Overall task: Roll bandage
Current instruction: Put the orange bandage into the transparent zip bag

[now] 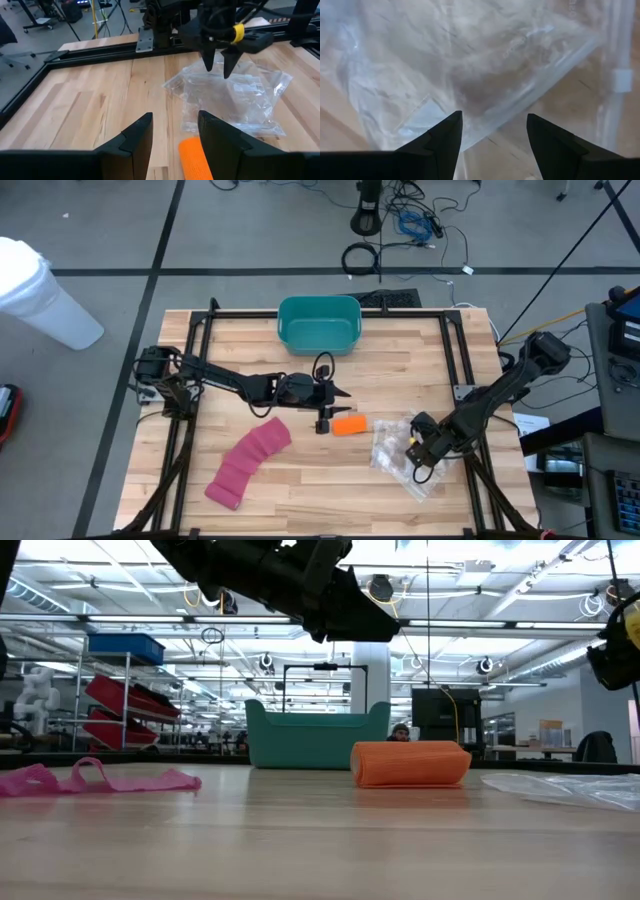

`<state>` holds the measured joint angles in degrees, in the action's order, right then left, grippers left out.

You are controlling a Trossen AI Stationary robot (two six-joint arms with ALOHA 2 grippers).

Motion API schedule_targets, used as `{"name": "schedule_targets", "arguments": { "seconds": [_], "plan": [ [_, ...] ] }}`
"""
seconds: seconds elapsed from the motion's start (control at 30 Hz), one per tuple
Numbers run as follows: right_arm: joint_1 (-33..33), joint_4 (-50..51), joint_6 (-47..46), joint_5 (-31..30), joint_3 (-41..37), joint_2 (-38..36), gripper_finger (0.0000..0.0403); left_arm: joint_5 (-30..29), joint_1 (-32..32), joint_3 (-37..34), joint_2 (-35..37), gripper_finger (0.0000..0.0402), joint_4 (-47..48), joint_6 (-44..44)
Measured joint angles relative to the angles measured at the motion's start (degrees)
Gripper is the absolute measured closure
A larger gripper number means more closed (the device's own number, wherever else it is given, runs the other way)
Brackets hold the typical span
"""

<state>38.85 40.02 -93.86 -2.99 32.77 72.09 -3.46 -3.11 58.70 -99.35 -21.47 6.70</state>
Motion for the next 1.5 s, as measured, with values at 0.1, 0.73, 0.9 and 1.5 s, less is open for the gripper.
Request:
{"name": "schedule_targets", "arguments": {
  "seconds": [0.1, 0.73, 0.9, 1.5],
  "plan": [
    [-0.1, -1.5, 0.1, 0.0, 0.0, 1.9, 0.0195, 0.0, 0.0, 0.0, 0.0, 0.0238, 0.0, 0.0],
    [-0.1, -8.6, 12.1, -1.8, 0.0, 3.1, 0.0394, 0.0, 0.0, 0.0, 0.0, 0.0238, -0.1, -0.3],
    [-0.1, -6.6, 19.9, -5.2, 1.5, 3.1, 0.0401, 0.0, 0.0, 0.0, 0.0, 0.0238, -0.3, -0.3],
    [-0.7, 6.2, 87.6, -50.3, 17.0, 5.7, 0.0403, 0.0, 1.2, 0.0, 0.0, 0.0238, -11.1, 1.4]
  ]
}}
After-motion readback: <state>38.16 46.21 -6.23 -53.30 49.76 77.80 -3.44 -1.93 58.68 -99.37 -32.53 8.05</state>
